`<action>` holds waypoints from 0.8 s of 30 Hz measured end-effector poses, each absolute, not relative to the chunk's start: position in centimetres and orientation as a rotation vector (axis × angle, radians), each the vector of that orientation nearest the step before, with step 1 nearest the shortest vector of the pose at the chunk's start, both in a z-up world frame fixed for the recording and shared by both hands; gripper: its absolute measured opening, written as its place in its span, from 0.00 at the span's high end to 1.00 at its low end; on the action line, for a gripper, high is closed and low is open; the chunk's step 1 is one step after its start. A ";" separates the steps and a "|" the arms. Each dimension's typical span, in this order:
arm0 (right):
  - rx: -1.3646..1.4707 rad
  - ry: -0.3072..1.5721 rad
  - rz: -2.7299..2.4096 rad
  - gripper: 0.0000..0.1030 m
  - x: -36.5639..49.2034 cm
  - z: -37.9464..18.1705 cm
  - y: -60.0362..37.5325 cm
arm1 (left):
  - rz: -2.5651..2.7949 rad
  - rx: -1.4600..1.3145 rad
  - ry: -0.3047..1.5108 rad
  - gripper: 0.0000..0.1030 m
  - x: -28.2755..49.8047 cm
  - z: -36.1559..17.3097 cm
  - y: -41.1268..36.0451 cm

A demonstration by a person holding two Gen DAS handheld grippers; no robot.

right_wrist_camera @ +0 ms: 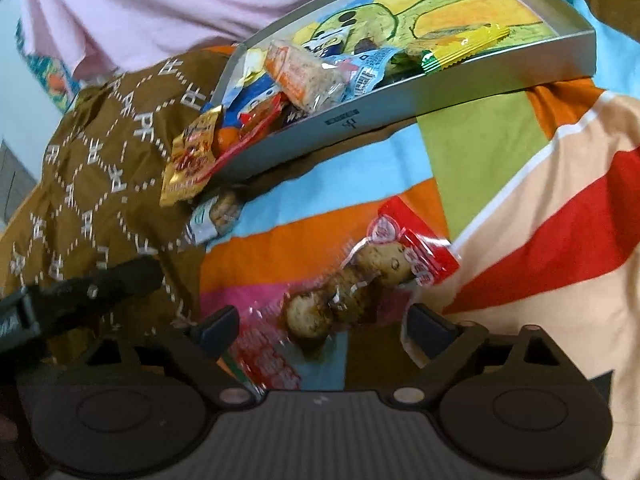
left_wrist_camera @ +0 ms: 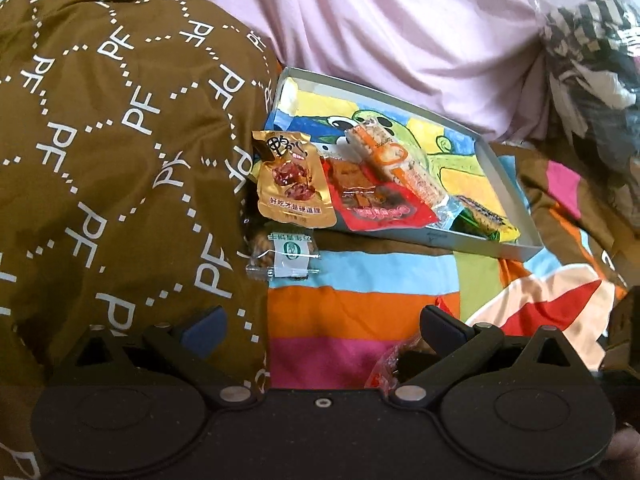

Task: Organize snacks
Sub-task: 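Move both tools back over the remaining snacks on the sheet, then grasp the quail egg pack with the right tool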

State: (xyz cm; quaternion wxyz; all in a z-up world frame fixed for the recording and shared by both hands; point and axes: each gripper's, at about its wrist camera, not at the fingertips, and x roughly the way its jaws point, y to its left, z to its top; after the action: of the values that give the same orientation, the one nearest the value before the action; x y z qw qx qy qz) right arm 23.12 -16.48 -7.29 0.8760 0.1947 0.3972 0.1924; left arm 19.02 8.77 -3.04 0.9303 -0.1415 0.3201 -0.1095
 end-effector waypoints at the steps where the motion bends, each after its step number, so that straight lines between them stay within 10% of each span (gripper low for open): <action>1: 0.422 0.833 0.389 0.15 23.4 -7.3 -16.4 | -0.220 -0.297 0.655 0.01 19.0 -3.1 8.9; 12: 0.296 0.806 0.338 0.50 23.6 -7.3 -14.0 | -0.224 -0.310 0.657 0.01 19.1 -3.2 9.0; 24: 0.011 0.779 0.431 0.57 19.2 -6.1 -14.2 | -0.257 -0.243 0.621 0.01 20.9 -3.5 7.1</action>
State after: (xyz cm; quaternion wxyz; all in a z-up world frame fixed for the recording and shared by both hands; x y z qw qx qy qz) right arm 19.23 -14.23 -6.14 0.9024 0.0053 0.3769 0.2087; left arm 20.94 7.06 -3.53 0.9368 -0.1191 0.3039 -0.1258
